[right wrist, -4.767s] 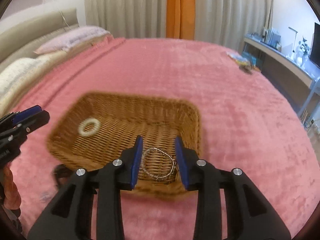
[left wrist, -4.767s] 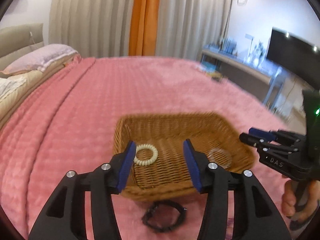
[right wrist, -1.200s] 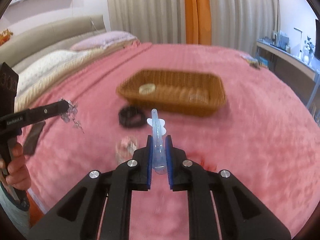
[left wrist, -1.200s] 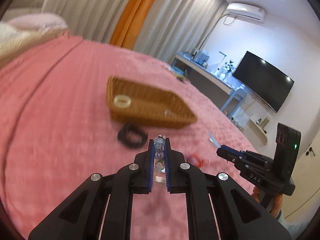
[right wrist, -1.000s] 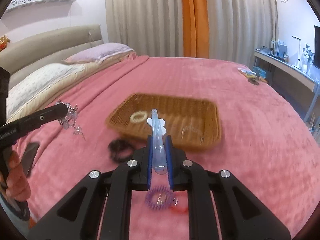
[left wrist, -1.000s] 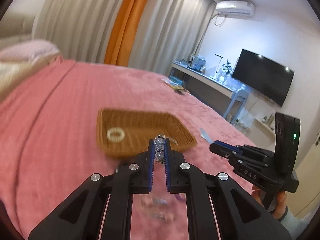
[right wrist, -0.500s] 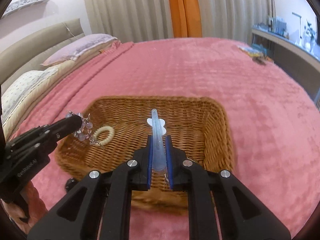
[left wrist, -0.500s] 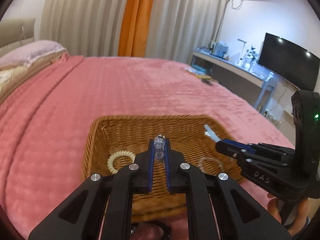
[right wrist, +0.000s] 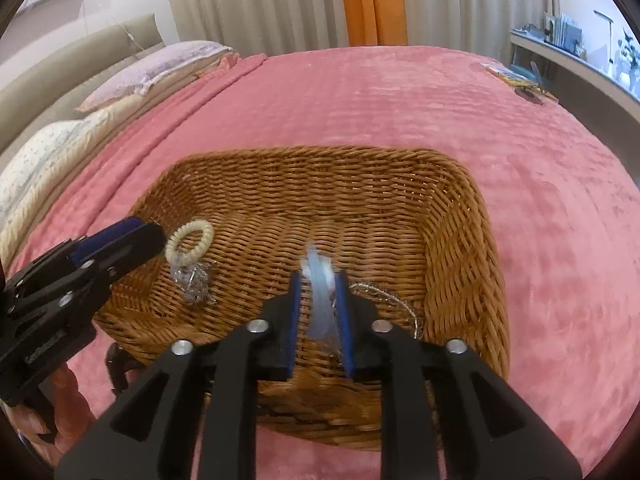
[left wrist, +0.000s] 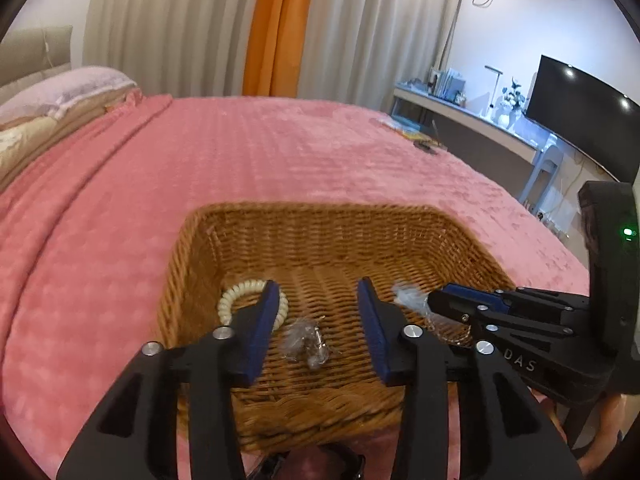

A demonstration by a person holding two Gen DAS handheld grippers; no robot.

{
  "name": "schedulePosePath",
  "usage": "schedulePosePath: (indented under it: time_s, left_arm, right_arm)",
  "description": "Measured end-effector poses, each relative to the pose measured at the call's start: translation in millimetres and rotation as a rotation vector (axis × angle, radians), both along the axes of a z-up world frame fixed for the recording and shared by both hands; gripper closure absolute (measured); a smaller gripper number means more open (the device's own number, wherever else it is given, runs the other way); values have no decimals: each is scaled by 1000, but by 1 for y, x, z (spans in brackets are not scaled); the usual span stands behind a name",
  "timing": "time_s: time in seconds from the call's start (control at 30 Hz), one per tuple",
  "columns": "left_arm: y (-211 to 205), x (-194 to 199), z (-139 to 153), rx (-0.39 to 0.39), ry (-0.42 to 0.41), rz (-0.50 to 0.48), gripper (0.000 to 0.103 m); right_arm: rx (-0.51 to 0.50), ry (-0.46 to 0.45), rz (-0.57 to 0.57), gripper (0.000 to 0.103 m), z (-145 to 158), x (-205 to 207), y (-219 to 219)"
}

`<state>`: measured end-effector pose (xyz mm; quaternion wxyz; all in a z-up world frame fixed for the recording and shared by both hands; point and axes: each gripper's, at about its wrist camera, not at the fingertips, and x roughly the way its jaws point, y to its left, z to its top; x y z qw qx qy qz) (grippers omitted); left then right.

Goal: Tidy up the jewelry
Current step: 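Reach the left tool to the pink star keys while the right tool grasps the purple coil keychain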

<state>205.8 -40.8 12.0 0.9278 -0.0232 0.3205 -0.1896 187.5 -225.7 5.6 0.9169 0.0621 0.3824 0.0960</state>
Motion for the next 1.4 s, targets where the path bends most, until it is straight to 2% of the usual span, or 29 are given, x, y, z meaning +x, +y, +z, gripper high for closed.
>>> schedulePosePath:
  time_s: [0.03, 0.07, 0.2, 0.4, 0.57, 0.77, 0.93, 1.13, 1.27, 1.4]
  left_arm:
    - [2, -3, 3, -8, -3, -2, 63]
    - [4, -7, 8, -18, -9, -1, 62]
    - [17, -34, 36, -60, -55, 9, 57]
    - [41, -94, 82, -120, -136, 15, 56]
    - [55, -135, 89, -179, -133, 14, 55]
    - [66, -168, 64, -183, -79, 31, 55]
    - [68, -184, 16, -206, 85, 15, 55]
    - [45, -195, -31, -139, 190, 29, 55]
    - [24, -192, -49, -127, 244, 25, 55]
    - [4, -186, -54, -45, 246, 46, 54]
  right_arm:
    - [2, -8, -4, 77, 3, -1, -2]
    - [-4, -24, -11, 76, 8, -5, -3]
    - [-6, -94, -8, 76, 35, -32, -4]
    - [-6, -192, 12, 76, 76, -91, -6]
    - [0, -209, 41, 76, 83, -133, -7]
    - [-3, -160, 62, 76, 54, -164, -7]
    - [29, -82, 64, 76, 13, -170, -7]
    - [48, -4, 65, 76, -31, -165, -2]
    - [53, 2, 64, 76, -37, -162, -4]
    - [59, 17, 59, 76, -42, -159, -6]
